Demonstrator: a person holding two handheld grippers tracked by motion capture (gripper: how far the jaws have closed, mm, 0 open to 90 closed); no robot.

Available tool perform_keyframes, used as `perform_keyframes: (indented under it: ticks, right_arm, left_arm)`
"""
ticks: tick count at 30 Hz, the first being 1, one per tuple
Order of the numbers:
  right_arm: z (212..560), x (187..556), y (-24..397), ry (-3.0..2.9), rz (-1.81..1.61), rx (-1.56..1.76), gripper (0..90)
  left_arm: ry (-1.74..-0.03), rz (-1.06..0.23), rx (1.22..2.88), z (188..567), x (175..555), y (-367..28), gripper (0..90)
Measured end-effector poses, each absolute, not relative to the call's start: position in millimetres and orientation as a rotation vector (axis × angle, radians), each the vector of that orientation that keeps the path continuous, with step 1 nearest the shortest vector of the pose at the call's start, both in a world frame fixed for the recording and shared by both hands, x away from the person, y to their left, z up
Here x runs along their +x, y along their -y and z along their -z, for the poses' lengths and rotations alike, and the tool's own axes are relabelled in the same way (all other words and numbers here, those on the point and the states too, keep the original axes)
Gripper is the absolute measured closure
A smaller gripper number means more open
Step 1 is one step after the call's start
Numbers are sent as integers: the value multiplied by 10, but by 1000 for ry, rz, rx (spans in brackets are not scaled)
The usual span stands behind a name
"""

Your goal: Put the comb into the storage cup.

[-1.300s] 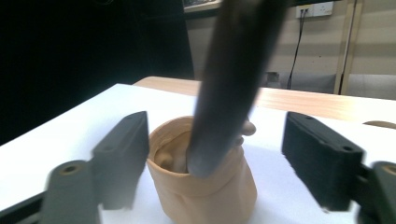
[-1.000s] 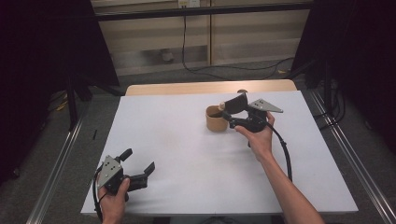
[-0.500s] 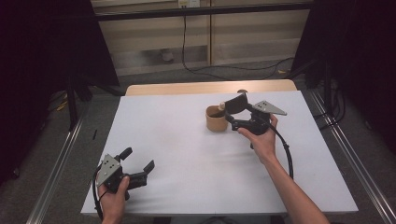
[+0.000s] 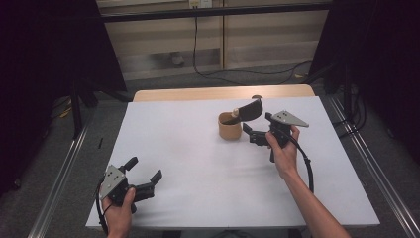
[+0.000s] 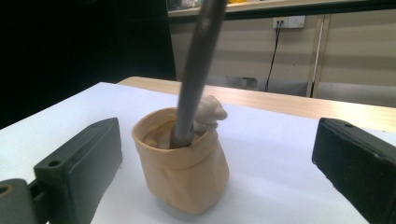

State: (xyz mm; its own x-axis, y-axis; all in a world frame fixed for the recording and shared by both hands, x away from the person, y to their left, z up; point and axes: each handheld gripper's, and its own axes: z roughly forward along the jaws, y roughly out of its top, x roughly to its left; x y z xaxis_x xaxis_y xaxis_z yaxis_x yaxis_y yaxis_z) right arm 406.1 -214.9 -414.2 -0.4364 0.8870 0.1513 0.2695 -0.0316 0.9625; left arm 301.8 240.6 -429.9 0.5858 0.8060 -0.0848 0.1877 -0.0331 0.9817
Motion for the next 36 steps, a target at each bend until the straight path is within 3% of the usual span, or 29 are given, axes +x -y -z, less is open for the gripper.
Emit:
perform_keyframes:
  ticks: [36]
  right_arm:
    - [4097,3573,2390,-1644,-1449,1159,13]
  left_arm:
    - [-888,-641,1537,4255,2879,-2417,26]
